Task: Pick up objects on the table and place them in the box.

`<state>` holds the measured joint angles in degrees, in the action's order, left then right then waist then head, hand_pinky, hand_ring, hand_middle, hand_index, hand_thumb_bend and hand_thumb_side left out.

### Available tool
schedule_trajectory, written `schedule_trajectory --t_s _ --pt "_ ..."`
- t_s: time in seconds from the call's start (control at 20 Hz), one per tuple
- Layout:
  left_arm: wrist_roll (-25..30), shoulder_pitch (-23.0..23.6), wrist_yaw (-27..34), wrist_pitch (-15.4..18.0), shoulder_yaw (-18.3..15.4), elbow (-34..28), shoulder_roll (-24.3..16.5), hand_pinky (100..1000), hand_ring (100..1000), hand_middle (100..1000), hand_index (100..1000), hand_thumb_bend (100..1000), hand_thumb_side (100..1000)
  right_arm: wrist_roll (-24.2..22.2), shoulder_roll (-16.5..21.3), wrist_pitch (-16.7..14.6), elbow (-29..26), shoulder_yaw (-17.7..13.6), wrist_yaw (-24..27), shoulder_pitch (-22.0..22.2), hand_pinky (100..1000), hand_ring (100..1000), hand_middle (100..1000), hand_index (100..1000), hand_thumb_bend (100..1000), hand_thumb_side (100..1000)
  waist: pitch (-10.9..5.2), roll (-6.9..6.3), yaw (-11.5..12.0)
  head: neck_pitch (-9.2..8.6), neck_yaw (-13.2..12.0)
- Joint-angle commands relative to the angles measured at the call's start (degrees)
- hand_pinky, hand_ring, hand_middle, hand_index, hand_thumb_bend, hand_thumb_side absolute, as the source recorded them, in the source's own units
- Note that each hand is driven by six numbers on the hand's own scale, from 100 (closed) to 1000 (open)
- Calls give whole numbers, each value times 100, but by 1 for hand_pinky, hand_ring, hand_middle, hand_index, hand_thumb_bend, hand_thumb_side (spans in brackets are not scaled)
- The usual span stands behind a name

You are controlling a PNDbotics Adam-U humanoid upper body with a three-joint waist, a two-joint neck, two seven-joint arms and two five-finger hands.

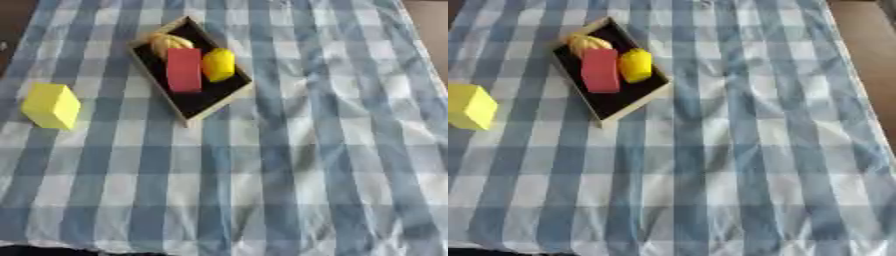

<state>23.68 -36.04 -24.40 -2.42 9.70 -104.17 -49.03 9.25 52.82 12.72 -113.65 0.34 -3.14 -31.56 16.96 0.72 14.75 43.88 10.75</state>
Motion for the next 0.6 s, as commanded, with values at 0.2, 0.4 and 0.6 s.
schedule_trajectory --t_s 0.2,0.4,0.6 --pt "985 -84 -358 230 218 522 -437 968 917 860 947 750 100 108 186 128 -94 -93 76 -1 955 912 810 871 100 473 -209 -136 -7 24 -23" --pt "1180 -30 -392 267 367 919 -415 967 919 861 942 751 100 116 134 183 -94 -88 101 30 956 911 808 866 100 490 -213 -142 -18 24 -55" --pt "1255 -99 -483 281 481 1409 -282 965 924 862 940 714 100 142 84 218 -94 -95 104 74 956 908 806 861 100 497 -219 -126 -30 24 -77"
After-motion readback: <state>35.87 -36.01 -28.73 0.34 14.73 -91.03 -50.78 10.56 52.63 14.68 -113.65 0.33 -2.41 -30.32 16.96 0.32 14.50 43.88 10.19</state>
